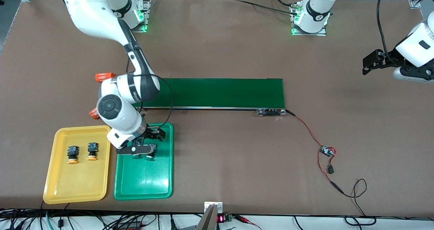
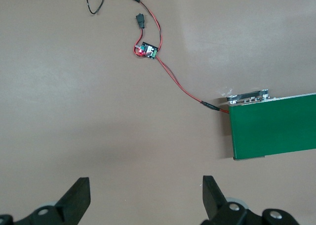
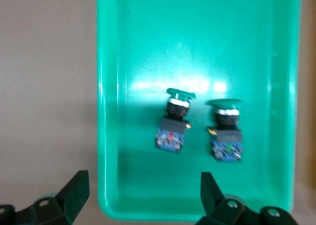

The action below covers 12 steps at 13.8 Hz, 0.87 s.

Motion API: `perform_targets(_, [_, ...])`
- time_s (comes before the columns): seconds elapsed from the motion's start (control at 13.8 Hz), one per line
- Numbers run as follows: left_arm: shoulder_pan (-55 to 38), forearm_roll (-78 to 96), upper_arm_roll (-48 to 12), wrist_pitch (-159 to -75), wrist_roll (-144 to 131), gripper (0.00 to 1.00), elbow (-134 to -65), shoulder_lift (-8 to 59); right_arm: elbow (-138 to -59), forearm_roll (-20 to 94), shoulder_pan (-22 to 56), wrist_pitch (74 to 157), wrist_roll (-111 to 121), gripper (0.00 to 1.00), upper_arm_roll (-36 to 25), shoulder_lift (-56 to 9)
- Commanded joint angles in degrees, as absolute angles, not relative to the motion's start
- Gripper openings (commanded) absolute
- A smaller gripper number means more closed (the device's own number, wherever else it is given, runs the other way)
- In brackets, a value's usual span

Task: Sort buttons by color to trays
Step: 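Open the right gripper and lift it away from the tray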

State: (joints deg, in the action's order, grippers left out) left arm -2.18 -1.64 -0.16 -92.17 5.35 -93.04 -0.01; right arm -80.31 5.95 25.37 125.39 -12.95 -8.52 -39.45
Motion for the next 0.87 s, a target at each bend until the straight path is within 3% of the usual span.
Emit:
perform_targets(0.0, [-2.37, -2.81, -0.26, -90.79, 5.89, 1.0, -91.41, 0.53, -81.3, 6.86, 25.57, 123.49, -12.74, 1.0, -8.96, -35.87])
perform_targets(0.36, [-2.37, -2.73, -0.26, -90.79, 5.89, 1.0, -91.41, 0.53, -80.07, 6.51, 26.19, 107.0, -12.57, 1.0, -11.59, -29.9])
perform_targets(0.51, [-2.37, -2.72, -0.26, -90.79, 6.06, 1.0, -91.41, 0.53, -80.07, 6.24, 26.11, 103.2, -12.22, 1.0, -13.27, -26.3])
perform_targets(0.8, [-2.37, -2.81, -0.26, -90.79, 5.98, 1.0, -91.41, 0.53, -79.98, 4.83, 17.42, 101.78, -7.39, 1.0, -13.01, -20.23])
